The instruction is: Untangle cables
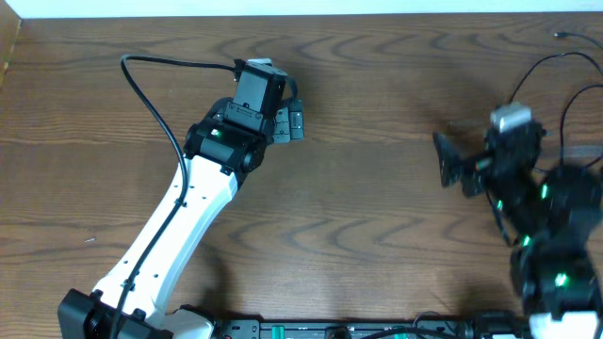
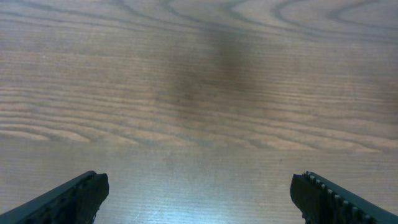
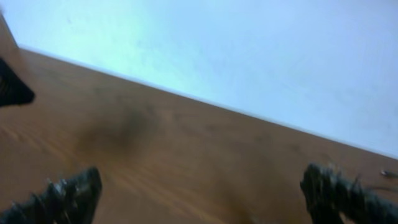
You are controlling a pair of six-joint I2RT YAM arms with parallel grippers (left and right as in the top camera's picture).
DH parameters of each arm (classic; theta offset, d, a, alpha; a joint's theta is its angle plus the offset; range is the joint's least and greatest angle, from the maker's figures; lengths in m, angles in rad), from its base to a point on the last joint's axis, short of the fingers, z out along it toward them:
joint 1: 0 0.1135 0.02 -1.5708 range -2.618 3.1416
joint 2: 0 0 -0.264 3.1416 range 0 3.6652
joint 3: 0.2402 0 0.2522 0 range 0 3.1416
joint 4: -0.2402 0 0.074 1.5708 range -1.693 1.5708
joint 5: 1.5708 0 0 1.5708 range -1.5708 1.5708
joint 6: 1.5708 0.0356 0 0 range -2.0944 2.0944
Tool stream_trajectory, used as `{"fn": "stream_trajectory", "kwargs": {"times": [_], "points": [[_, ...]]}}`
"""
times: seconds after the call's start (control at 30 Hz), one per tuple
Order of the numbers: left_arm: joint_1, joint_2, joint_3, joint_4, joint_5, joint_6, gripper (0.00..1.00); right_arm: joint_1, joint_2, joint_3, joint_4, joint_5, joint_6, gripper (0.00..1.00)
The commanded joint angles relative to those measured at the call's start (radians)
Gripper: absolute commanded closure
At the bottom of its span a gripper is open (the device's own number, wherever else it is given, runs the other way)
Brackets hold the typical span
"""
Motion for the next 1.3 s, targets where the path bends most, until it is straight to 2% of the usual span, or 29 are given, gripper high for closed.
{"fn": "stream_trajectory", "kwargs": {"times": [0.0,0.2,0.53,0.8,1.07,1.27], "points": [[0.002,0.011,0.006,-0.003,-0.013,-0.005,0.0,0.008,-0.129,-0.158,0.082,0.022,-0.007,0.01],[0.002,0.011,0.006,-0.003,-0.013,-0.005,0.0,0.008,-0.332,-0.41,0.24,0.034,-0.006,0.01],[0.002,0.011,0.006,-0.003,-0.013,-0.004,0.0,0.022,-0.591,-0.649,0.296,0.034,-0.006,0.01],[0.002,0.011,0.006,-0.003,-0.013,-0.004,0.0,0.029,-0.698,-0.679,0.238,0.034,-0.006,0.01],[0.002,0.011,0.006,-0.003,-0.013,-0.004,0.0,0.029,-0.703,-0.679,0.106,0.023,-0.006,0.01],[0.002,0.011,0.006,-0.003,-0.013,-0.004,0.0,0.029,-0.702,-0.679,0.111,0.02,-0.006,0.01]]}}
